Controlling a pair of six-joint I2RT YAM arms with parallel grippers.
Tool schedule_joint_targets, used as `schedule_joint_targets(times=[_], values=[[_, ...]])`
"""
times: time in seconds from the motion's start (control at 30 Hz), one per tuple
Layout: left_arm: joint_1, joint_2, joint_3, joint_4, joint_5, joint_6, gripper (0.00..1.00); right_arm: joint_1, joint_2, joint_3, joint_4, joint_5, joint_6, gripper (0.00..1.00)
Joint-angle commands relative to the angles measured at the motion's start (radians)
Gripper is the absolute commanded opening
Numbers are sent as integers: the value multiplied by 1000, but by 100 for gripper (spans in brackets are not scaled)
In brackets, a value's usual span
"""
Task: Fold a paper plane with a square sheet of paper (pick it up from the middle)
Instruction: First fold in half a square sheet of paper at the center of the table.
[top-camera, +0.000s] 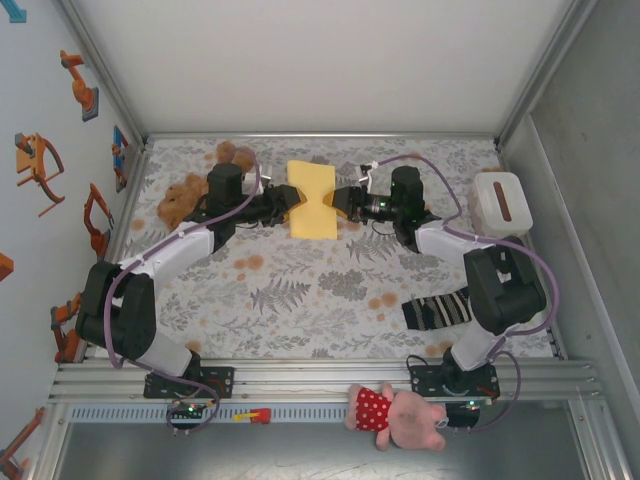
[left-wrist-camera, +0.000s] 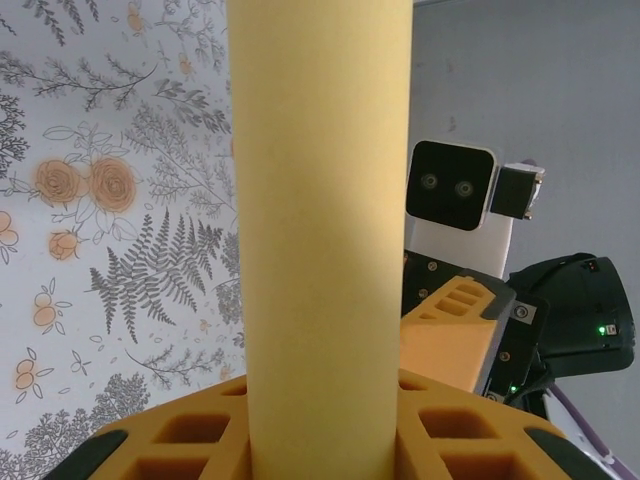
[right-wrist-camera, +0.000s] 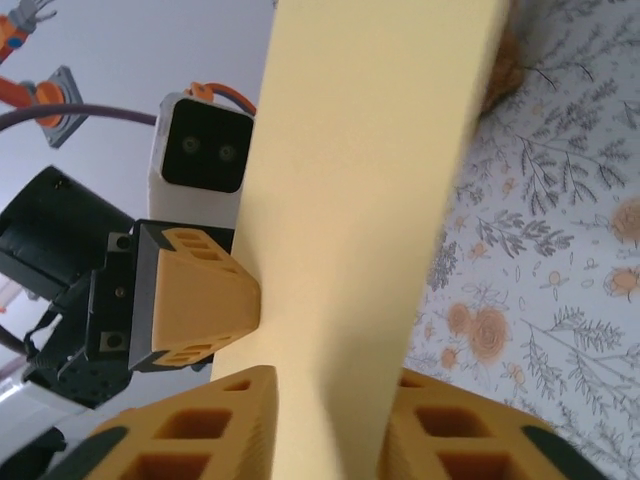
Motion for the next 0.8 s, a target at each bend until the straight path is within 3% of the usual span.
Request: schedule_joint_targets(times=[0.0,0.07,0.13,0.33,0.47,0.5,0.63,0.77], values=[[10,-7,5,-19,-4,34,31,-1,-51,46,-119,21,-80,16],[11,-8,2,-22,-9,39,32,-2,-61,53,-160,35,-103,3],[13,-6,-6,-35,-21,44,36,-4,-71,59,-183,38,-115,0],[29,-41,-51,-156,-115,113,74,-30,-108,115,-400,69,-226,0],[57,-111,-77,-304,-238,197,88,-65,-148,212,-737,145,-412,0],[63,-132,-82,-335,-268,212,98,-69,-155,246,-829,171,-464,0],[88,-196,-108,-417,-362,259,96,-70,-155,380,-1127,283,-601,0],[94,-233,-120,-454,-429,277,96,-57,-120,464,-1250,317,-623,0]])
